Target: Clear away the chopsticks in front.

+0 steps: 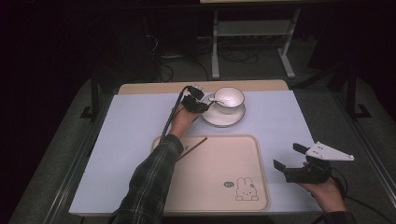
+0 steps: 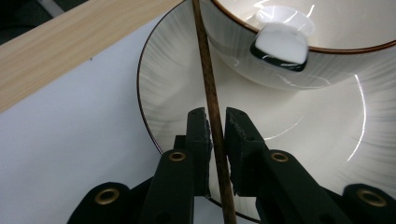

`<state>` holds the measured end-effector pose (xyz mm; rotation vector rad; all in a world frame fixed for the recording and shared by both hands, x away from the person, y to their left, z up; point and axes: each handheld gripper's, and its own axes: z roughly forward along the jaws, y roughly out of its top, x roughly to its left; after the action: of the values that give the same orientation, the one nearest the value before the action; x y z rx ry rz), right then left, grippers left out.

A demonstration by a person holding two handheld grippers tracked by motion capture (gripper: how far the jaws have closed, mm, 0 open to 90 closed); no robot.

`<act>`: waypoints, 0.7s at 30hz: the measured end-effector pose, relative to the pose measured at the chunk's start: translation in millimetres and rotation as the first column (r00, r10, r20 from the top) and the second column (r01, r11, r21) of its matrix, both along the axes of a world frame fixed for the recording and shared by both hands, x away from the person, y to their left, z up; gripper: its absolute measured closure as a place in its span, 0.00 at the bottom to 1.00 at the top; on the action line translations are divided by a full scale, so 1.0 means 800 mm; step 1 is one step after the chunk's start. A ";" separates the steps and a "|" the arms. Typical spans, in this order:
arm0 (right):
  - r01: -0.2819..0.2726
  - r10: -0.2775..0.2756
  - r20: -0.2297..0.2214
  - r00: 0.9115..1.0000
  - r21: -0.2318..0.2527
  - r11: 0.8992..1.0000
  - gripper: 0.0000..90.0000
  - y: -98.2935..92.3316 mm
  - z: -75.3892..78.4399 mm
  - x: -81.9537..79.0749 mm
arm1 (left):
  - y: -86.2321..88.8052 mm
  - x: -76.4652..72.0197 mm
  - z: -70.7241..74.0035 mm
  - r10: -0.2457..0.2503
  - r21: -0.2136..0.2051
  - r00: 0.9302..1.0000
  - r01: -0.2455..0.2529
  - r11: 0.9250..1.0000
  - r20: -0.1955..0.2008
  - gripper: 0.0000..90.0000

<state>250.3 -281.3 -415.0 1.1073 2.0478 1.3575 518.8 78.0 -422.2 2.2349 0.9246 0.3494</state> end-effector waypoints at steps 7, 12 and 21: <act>0.002 -0.002 0.000 1.000 0.001 1.000 0.02 -0.001 0.000 0.000 | 0.000 0.002 -0.003 0.033 -0.013 0.999 -0.033 0.999 -0.010 0.93; 0.003 -0.003 0.004 1.000 0.001 1.000 0.02 -0.002 0.001 0.000 | 0.005 0.002 0.004 0.052 -0.029 0.999 -0.052 0.998 -0.007 0.93; 0.003 -0.003 0.009 1.000 0.000 1.000 0.02 -0.002 0.001 -0.001 | 0.040 -0.013 0.025 0.061 -0.070 0.998 -0.061 0.996 -0.004 0.94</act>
<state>249.4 -283.1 -414.1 1.1020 2.0388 1.3584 508.0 109.7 -402.2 2.1466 0.9928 0.3379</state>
